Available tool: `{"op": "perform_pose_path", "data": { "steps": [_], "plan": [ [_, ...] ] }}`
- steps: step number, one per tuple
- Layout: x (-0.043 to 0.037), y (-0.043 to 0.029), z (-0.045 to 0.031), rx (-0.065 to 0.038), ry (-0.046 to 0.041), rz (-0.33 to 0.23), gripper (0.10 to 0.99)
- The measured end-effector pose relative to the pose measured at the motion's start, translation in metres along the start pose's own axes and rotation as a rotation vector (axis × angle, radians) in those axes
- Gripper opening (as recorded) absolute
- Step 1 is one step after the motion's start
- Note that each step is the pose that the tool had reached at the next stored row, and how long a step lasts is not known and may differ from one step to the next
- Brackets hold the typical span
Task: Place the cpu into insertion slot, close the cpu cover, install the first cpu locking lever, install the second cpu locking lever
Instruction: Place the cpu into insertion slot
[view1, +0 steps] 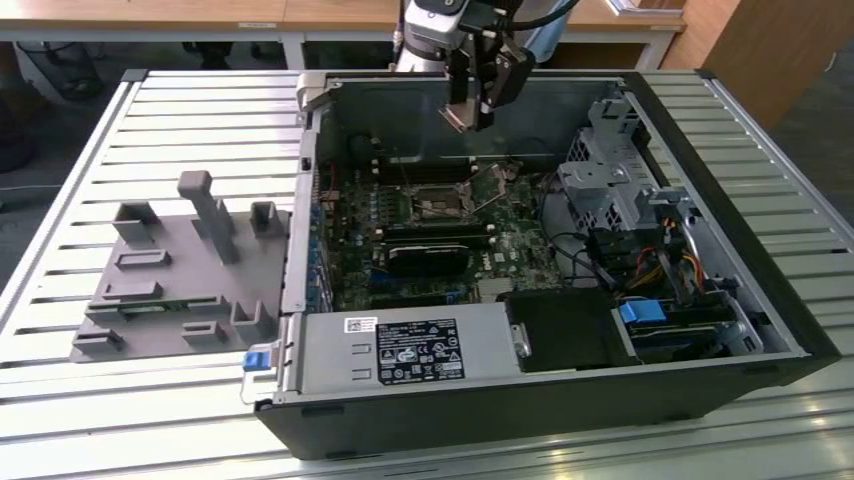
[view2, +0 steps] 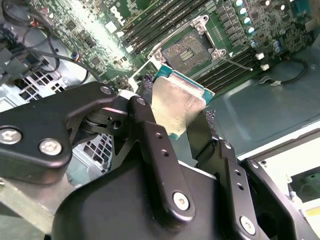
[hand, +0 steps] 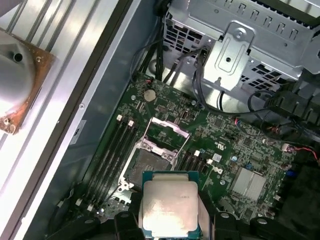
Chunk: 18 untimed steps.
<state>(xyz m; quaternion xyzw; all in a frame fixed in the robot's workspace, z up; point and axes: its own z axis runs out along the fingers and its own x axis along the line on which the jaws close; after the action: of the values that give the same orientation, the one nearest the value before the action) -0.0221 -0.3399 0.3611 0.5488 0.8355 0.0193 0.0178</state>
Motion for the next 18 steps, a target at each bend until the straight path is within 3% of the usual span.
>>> {"op": "perform_pose_path", "data": {
  "steps": [18],
  "plan": [
    [0.0004, -0.0001, 0.0036, 0.004, -0.0163, 0.206, 0.525]
  ]
}}
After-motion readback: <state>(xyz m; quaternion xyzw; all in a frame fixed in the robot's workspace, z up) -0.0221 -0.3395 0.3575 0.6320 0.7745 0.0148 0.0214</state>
